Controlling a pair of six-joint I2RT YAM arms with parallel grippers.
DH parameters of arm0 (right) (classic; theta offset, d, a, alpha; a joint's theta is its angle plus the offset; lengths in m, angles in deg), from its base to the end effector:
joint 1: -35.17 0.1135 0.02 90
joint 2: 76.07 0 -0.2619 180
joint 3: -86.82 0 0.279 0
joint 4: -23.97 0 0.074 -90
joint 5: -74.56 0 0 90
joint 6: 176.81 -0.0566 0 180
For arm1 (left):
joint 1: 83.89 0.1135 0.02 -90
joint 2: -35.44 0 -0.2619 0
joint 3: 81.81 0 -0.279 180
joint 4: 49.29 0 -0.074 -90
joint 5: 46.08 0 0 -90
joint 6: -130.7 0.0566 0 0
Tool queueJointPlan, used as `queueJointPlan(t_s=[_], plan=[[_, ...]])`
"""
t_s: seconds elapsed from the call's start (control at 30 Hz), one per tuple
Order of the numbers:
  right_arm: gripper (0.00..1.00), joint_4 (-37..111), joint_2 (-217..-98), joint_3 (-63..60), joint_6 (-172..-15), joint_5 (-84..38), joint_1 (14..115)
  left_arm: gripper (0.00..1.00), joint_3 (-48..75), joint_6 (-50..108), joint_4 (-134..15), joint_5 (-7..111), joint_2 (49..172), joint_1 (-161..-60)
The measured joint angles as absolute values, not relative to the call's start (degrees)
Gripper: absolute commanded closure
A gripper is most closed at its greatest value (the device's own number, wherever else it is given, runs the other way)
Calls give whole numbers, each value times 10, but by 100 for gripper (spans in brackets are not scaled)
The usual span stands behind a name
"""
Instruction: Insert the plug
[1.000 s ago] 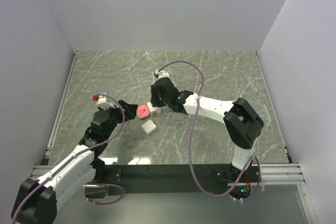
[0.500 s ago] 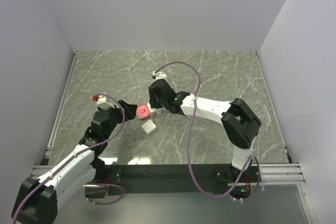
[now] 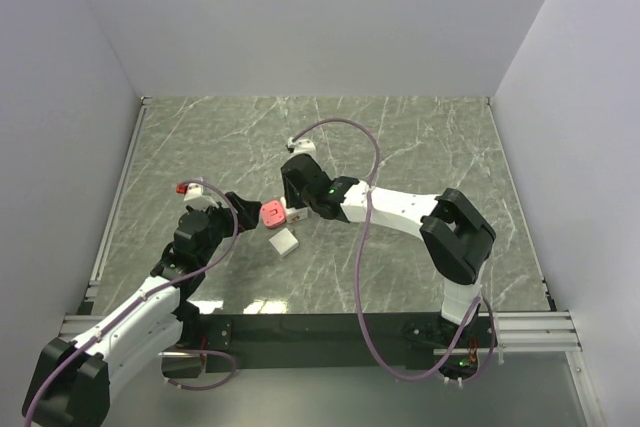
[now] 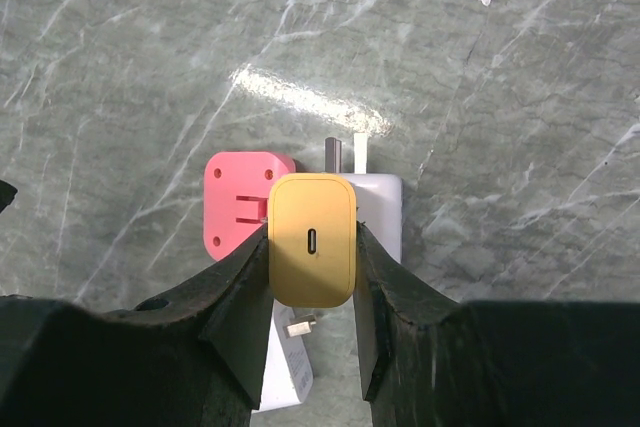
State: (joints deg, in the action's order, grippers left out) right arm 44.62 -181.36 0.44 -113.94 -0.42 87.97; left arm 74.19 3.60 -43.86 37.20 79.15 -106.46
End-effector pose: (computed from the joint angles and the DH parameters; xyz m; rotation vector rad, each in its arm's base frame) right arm 0.2851 0.3513 0.1938 -0.3667 2.2439 0.4572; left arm 0.2053 -0.0781 0.1683 -0.3198 1.8364 -0.6253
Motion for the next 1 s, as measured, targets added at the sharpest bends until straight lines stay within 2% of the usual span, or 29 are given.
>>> queueJointPlan(t_s=[1.0], plan=[[100, 471, -1851, -35, -1129, 63, 912, 1, 743, 36, -440, 372, 791, -1059]])
